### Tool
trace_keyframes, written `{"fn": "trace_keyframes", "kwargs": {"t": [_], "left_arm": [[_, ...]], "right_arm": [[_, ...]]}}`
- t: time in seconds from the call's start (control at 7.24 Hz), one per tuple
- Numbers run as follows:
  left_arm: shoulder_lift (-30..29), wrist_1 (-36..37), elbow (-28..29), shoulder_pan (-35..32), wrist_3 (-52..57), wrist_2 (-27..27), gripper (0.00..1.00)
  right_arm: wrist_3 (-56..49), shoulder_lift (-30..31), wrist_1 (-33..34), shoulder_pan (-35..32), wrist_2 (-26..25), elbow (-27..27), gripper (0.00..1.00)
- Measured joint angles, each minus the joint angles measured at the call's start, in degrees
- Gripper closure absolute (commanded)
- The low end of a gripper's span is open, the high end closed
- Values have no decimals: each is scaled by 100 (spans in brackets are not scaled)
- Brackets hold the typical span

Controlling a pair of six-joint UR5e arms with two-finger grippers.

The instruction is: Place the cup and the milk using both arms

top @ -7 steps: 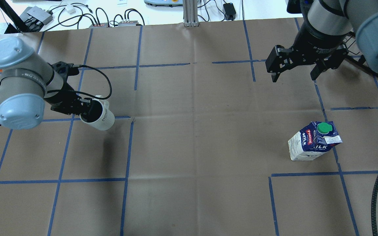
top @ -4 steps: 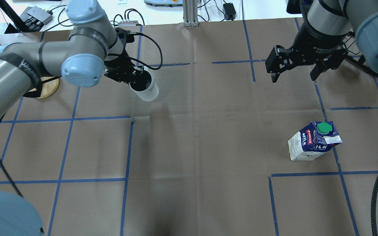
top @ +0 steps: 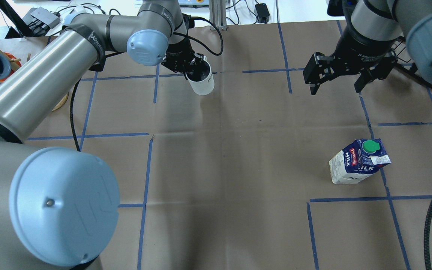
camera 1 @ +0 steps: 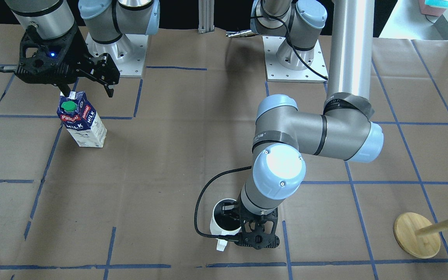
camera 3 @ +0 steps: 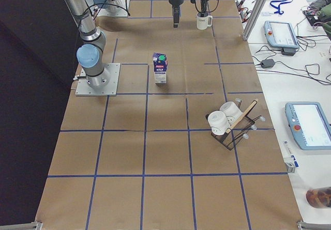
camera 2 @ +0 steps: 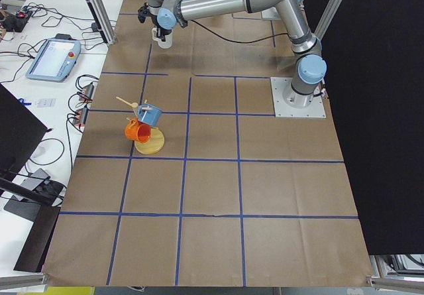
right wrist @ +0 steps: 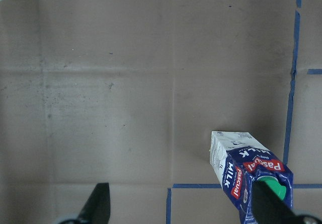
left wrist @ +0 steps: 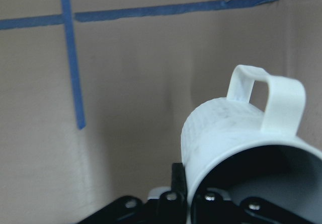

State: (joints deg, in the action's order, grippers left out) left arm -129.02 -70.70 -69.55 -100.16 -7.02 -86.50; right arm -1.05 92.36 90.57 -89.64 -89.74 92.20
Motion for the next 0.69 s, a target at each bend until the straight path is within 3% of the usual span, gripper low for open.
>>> {"fn": "trace_keyframes", "kwargs": {"t": [0.69], "left_arm": [[-377, -67, 228, -50, -114, -33, 100]], "right_arm": [[-8, -16, -4, 6, 0, 5, 0]]}}
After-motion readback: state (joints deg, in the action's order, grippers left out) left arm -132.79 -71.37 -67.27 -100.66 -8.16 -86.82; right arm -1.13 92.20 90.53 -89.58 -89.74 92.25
